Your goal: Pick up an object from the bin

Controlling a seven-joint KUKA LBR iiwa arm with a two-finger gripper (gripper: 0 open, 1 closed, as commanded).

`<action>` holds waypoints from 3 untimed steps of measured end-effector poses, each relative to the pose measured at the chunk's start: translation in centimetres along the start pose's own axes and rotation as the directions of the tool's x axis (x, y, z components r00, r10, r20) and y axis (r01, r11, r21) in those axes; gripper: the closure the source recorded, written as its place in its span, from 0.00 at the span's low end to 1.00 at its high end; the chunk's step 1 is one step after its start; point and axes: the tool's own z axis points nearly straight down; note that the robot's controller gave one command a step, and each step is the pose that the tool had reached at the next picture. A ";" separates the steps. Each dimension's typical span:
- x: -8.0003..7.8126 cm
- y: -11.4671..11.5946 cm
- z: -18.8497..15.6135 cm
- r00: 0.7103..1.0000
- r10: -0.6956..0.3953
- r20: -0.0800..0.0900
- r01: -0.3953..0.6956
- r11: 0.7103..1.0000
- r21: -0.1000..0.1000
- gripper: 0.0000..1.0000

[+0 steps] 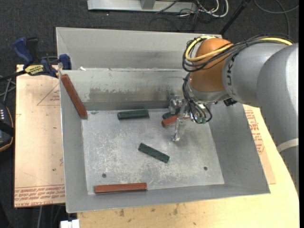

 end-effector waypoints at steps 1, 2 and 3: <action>-0.7 -0.7 -0.7 1.000 0.001 0.009 -0.001 1.000 0.001 1.00; -0.7 -0.7 -0.7 1.000 0.001 0.009 -0.001 1.000 0.001 1.00; -0.8 -0.7 -1.4 1.000 0.000 0.004 0.000 1.000 0.001 1.00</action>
Offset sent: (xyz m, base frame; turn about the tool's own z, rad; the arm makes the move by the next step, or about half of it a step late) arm 0.0000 0.0000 0.0000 0.0000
